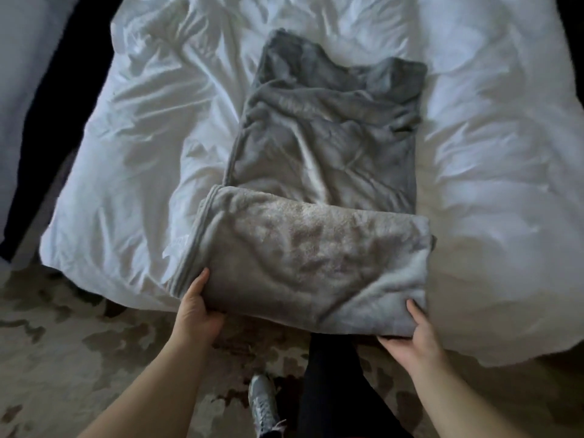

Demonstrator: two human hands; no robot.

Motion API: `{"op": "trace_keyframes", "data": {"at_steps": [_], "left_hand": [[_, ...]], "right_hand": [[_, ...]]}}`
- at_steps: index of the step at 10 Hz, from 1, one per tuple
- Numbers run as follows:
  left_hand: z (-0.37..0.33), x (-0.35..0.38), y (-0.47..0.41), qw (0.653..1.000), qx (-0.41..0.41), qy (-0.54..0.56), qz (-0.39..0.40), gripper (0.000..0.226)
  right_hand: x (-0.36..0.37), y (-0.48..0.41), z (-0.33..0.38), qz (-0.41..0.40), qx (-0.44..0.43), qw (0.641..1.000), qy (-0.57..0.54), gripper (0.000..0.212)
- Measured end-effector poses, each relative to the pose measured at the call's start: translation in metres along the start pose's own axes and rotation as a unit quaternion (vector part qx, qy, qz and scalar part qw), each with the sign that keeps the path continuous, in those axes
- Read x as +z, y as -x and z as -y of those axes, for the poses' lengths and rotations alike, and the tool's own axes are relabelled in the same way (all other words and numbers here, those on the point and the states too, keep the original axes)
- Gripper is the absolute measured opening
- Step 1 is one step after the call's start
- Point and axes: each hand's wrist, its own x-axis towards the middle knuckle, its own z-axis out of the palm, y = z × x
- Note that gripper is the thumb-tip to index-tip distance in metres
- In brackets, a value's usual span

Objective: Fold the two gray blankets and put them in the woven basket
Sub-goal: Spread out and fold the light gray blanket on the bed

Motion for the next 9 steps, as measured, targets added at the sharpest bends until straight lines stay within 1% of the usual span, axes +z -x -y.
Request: {"op": "trace_keyframes", "data": {"at_steps": [1, 2, 3, 4, 5, 6, 7, 8, 9], "left_hand": [[-0.013, 0.003, 0.024, 0.999, 0.03, -0.029, 0.006, 0.037], [-0.025, 0.005, 0.046, 0.998, 0.044, -0.041, -0.002, 0.042], [-0.032, 0.0, 0.067, 0.997, 0.065, -0.04, -0.014, 0.052], [-0.031, -0.013, 0.087, 0.997, 0.064, -0.042, -0.03, 0.057], [-0.027, -0.02, 0.113, 0.998, 0.052, -0.038, -0.02, 0.056], [-0.03, -0.013, 0.133, 0.999, 0.036, -0.014, 0.01, 0.053], [-0.043, 0.016, 0.152, 0.998, 0.047, 0.004, 0.047, 0.049], [-0.067, 0.066, 0.161, 0.994, 0.084, -0.005, 0.073, 0.038], [-0.093, 0.132, 0.167, 0.981, 0.149, -0.06, 0.112, 0.018]], "right_hand": [[0.005, 0.031, 0.001, 0.02, -0.029, 0.999, -0.026, 0.04], [0.006, 0.066, 0.005, 0.025, -0.051, 0.998, -0.024, 0.029], [-0.003, 0.097, 0.008, 0.023, -0.048, 0.998, -0.024, 0.022], [-0.021, 0.12, 0.004, 0.027, -0.066, 0.997, -0.008, 0.016], [-0.039, 0.137, -0.001, 0.062, -0.115, 0.991, -0.015, 0.015], [-0.04, 0.153, 0.005, 0.083, -0.156, 0.984, -0.02, 0.017], [-0.018, 0.164, 0.032, 0.112, -0.199, 0.973, -0.022, 0.019], [0.027, 0.176, 0.075, 0.149, -0.227, 0.962, -0.038, 0.018], [0.092, 0.182, 0.135, 0.158, -0.233, 0.957, -0.067, 0.028]]}}
